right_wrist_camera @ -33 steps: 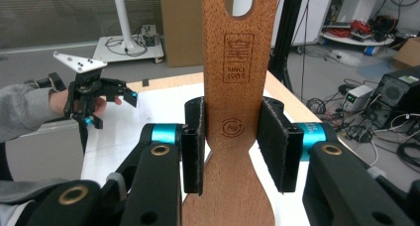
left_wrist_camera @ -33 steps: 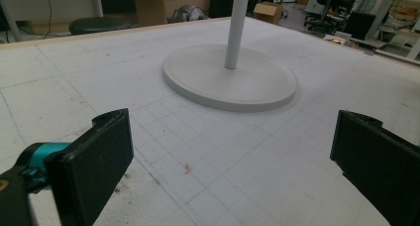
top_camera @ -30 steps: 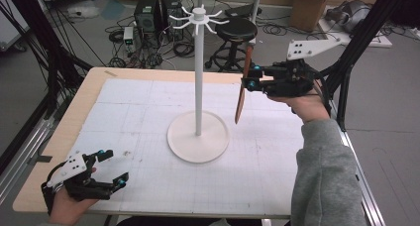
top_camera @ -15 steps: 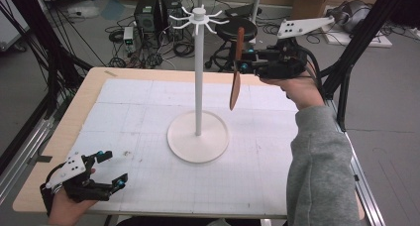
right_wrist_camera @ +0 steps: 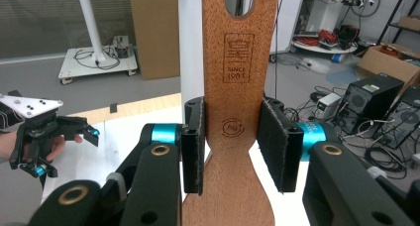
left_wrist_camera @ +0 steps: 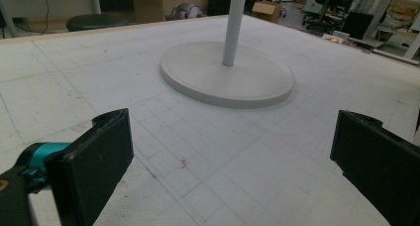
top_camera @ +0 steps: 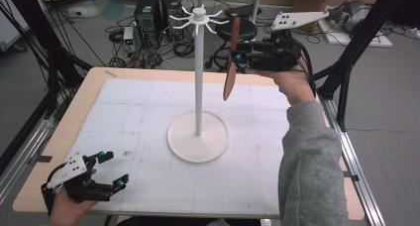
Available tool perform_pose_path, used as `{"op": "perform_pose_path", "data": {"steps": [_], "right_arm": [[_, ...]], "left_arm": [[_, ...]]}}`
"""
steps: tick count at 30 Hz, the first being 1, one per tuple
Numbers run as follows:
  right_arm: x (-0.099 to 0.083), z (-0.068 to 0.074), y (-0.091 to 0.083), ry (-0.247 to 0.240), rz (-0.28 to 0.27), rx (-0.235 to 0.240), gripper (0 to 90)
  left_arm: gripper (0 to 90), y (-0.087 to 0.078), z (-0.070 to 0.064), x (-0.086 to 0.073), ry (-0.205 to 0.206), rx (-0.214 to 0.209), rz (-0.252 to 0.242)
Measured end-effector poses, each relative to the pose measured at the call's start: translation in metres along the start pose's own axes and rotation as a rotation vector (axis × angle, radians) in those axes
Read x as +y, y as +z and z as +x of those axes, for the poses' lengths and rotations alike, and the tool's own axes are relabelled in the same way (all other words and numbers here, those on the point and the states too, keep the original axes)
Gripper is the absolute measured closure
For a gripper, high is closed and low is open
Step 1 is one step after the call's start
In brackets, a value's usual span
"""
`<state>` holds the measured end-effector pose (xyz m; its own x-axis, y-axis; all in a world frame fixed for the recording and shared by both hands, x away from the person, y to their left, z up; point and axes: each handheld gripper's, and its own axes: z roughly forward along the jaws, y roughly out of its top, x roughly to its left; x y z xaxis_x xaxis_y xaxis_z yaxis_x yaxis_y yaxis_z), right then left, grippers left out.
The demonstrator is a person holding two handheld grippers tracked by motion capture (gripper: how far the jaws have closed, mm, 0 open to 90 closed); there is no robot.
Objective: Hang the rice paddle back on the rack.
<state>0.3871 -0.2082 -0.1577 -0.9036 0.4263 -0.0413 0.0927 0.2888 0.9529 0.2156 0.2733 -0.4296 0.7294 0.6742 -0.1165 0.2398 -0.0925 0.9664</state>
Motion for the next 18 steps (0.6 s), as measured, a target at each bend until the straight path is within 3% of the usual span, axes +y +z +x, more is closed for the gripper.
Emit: {"op": "perform_pose_path", "data": {"steps": [13, 18], "right_arm": [[0.0059, 0.0001, 0.0079, 0.019, -0.034, 0.014, 64.3], [0.0051, -0.0009, 0.0081, 0.030, -0.023, 0.006, 64.3]], "left_arm": [[3.4, -0.0016, -0.0001, 0.0001, -0.001, -0.012, -0.002], [3.4, -0.0018, -0.0001, -0.0001, -0.006, -0.011, -0.004]]}}
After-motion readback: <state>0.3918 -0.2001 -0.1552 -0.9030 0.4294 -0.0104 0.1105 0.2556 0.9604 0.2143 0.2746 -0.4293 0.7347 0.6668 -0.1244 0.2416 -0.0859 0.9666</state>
